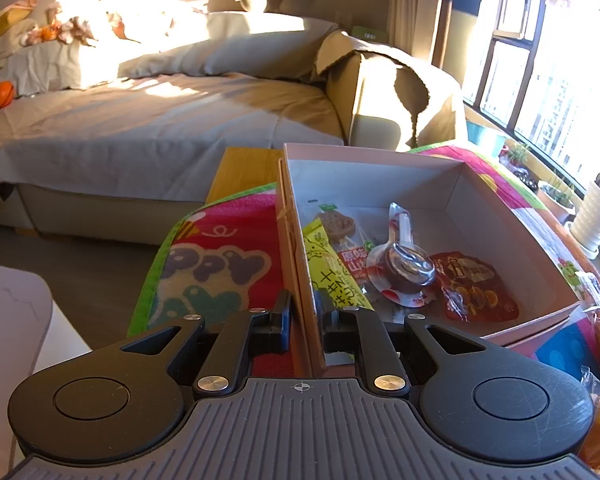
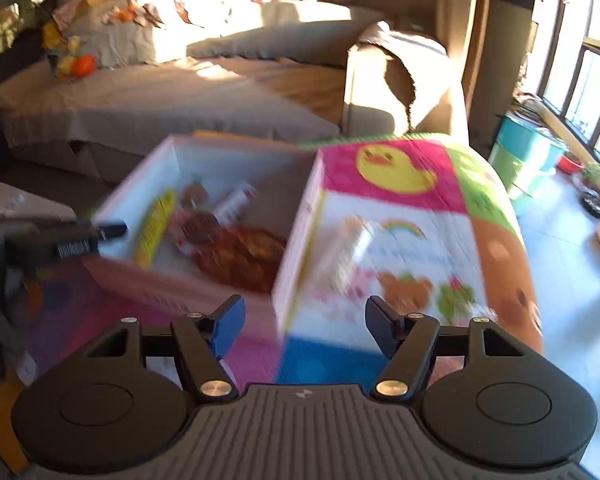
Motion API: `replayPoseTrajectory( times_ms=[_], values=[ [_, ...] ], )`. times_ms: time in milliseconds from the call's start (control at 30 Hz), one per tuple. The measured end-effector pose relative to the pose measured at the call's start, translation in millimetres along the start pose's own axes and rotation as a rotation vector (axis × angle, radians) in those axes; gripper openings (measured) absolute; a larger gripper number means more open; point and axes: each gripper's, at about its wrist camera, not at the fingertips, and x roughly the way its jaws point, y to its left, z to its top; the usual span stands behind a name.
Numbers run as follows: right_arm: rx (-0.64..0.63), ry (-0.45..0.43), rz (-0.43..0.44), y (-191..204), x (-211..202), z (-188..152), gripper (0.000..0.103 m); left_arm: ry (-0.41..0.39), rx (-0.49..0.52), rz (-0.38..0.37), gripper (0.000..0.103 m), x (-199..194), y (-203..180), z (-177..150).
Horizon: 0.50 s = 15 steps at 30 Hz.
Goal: Organize objects
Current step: 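Grasp the yellow-labelled bread roll packet with the right tool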
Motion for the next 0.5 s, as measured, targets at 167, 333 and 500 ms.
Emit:
replayPoseTrajectory(
  times_ms=[167,333,500],
  values=[
    [-0.012,0.034,-0.002,8,-18,-42,0.079,0.001,0.000,-0.001,0.015,0,0,0],
    [-0.004,0.039,-0.005,14,-21,-56,0.082,0.001,0.001,-0.002,0.015,-1,-1,0],
    [-0.015,0.047,-0.004,17,-16,-59,0.083,0.003,0.002,-0.003,0.015,-1,-1,-1]
  ],
)
